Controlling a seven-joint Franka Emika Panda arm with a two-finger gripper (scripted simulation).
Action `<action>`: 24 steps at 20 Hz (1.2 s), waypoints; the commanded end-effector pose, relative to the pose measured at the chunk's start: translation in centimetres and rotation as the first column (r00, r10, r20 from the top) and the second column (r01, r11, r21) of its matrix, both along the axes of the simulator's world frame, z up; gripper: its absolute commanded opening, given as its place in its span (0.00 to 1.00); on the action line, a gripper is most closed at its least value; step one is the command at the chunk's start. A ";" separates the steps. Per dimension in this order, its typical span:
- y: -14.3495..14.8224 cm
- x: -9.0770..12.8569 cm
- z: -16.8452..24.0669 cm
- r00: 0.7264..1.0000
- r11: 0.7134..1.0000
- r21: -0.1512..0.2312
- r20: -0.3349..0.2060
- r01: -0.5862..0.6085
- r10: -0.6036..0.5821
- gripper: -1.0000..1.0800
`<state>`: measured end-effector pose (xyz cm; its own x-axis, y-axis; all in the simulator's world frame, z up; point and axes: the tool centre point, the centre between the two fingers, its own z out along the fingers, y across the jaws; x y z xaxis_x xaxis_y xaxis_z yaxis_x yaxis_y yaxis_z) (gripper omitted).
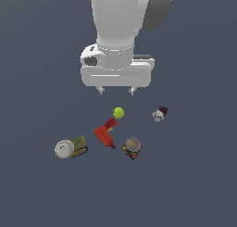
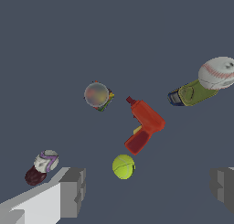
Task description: Pick up a designated object from a clutter of objects.
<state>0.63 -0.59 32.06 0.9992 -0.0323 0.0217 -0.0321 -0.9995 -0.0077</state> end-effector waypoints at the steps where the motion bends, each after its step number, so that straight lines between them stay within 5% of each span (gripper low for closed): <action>1: 0.0 0.0 0.0 1.000 1.000 0.000 0.000 0.000 0.000 1.00; 14: -0.1 0.3 -0.8 1.000 1.000 0.008 -0.015 0.001 -0.001 1.00; 24: -0.5 2.3 -2.8 0.989 0.994 -0.003 -0.098 -0.109 0.108 1.00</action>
<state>2.52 -0.98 29.69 0.9969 0.0539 -0.0582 0.0538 -0.9985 -0.0030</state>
